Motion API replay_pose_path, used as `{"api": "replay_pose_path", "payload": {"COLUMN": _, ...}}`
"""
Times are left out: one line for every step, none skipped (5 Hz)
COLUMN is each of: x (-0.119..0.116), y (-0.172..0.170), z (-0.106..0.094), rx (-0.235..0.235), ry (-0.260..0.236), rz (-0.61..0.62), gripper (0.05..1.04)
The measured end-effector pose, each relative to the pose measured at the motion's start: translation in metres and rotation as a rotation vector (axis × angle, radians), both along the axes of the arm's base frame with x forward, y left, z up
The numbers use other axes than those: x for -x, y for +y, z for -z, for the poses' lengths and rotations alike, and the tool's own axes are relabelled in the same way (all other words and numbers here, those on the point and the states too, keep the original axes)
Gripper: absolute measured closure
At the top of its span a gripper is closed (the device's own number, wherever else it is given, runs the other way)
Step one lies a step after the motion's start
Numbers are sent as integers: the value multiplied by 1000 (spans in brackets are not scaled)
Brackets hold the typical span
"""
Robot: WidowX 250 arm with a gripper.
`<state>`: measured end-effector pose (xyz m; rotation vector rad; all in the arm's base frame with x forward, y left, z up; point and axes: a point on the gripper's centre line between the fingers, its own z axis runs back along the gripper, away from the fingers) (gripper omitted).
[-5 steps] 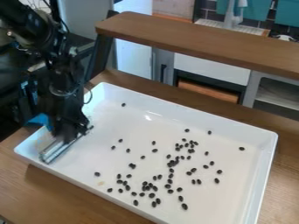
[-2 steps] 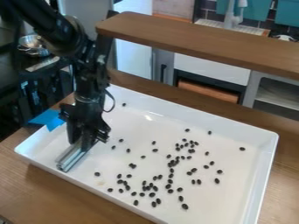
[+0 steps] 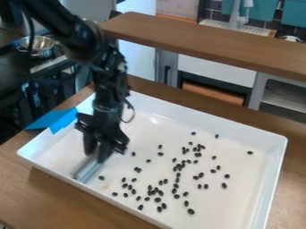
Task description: Sweep into pile
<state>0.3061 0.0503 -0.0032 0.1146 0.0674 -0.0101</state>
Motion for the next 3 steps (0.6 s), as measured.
{"api": "replay_pose_path", "payload": {"x": 8, "y": -31, "z": -3, "rx": 44, "ry": 29, "rz": 27, "gripper": 745}}
{"api": "replay_pose_path", "payload": {"x": 11, "y": -56, "z": -6, "rx": 77, "ry": 63, "rz": 32, "gripper": 745}}
{"api": "replay_pose_path", "payload": {"x": 11, "y": -84, "z": -10, "rx": 102, "ry": 76, "rz": 34, "gripper": 745}}
